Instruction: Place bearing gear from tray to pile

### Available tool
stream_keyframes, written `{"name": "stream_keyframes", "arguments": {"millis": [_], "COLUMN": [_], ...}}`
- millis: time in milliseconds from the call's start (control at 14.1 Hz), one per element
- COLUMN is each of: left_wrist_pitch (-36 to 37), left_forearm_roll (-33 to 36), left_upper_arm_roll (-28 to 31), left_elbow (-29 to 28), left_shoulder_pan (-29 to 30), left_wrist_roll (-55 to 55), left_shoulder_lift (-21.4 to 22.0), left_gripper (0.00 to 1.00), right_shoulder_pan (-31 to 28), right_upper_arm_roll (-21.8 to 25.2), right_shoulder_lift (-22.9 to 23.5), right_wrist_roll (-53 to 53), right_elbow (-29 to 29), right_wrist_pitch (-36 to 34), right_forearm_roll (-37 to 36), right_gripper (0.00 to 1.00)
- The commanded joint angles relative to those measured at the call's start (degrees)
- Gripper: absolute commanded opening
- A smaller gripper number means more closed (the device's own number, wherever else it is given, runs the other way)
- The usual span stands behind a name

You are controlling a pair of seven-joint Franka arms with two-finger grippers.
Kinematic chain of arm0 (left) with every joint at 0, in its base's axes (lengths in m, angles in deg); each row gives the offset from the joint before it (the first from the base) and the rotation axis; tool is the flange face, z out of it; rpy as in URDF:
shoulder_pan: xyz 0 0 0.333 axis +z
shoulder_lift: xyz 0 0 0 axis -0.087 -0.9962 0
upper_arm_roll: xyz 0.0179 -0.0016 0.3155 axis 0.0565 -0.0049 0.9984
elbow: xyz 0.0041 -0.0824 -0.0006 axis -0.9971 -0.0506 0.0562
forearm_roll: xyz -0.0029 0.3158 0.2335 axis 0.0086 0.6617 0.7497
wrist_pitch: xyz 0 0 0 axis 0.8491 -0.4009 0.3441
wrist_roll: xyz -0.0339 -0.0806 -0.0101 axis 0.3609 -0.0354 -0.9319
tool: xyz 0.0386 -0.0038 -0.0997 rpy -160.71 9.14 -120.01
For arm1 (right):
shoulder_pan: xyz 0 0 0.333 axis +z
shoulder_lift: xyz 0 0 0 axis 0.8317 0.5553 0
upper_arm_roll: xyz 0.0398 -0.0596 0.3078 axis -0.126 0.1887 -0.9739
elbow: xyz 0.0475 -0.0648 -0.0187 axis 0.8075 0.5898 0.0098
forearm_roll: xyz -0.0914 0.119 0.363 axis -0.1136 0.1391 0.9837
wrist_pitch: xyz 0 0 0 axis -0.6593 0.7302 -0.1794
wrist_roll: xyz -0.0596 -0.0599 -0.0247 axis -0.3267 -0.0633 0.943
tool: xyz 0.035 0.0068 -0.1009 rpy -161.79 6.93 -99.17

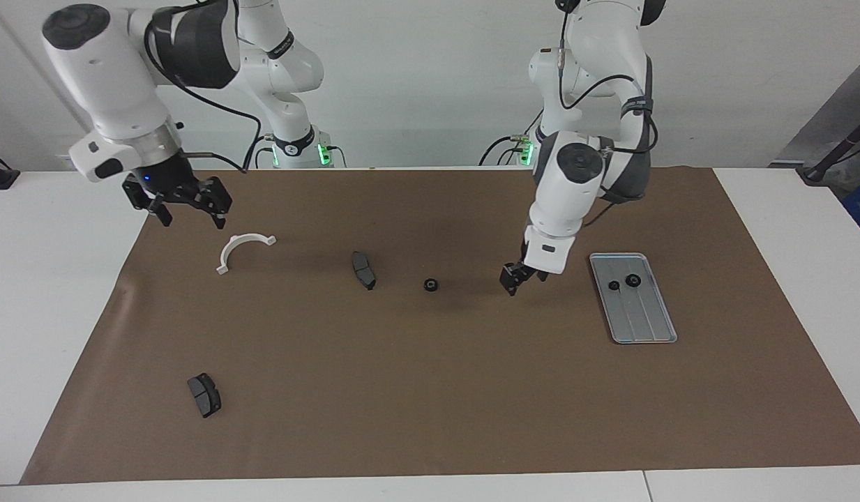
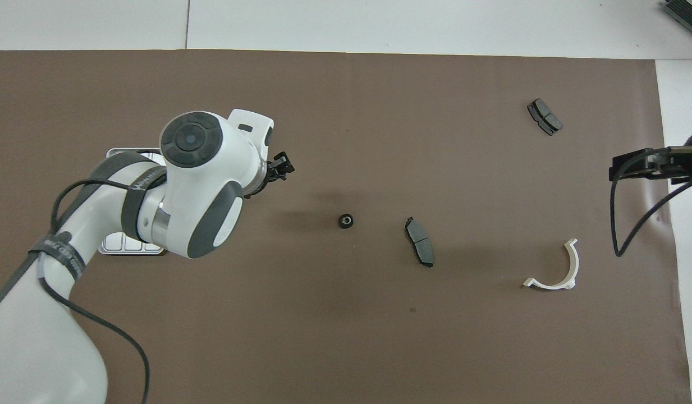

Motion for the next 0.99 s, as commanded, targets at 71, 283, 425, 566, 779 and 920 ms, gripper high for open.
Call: {"name": "stream_keyframes", "arguments": {"millis": [71, 283, 425, 566, 779, 920], "left_wrist_pitch": [1.6, -2.1, -3.6, -4.9, -10.1, -11.3], "left_forearm_roll": [0.3, 0.3, 0.3, 0.2, 0.2, 0.2], "left_upper_arm_roll": [-0.5, -0.5, -0.5, -0.5, -0.5, -0.5], "left_elbow": [-3.4, -8.8, -11.0, -13.5, -18.1, -19.5], "left_shoulder_pan": [7.5, 12.8, 14.5, 14.6, 14.6, 14.6], "left_wrist_roll": [17.6, 26.5, 27.4, 26.6, 22.0, 18.0], "left_shoulder_lift": [2.1, 4.0, 4.8, 5.7, 6.9, 7.4], "left_gripper": [0.82, 0.78, 0.75, 0.74, 0.73, 0.71], "right_shoulder_pan": [8.8, 14.9, 18.2, 20.9, 24.4, 25.3], "right_upper_arm_roll": [0.1, 0.1, 0.1, 0.2, 0.1, 0.1], "right_shoulder_lift": [6.5, 10.7, 13.2, 15.0, 19.6, 21.2], "right_wrist_roll": [-11.6, -17.9, -20.4, -22.1, -26.5, -27.5], "right_elbow": [-0.7, -0.7, -0.3, 0.1, 0.1, 0.2], "right_wrist_pitch": [7.1, 12.4, 15.6, 16.2, 20.5, 22.5], "right_forearm_roll": [0.2, -0.2, -0.3, -0.7, -3.6, -4.7], "right_gripper": [1.0, 1.0, 1.0, 1.0, 1.0, 1.0]}}
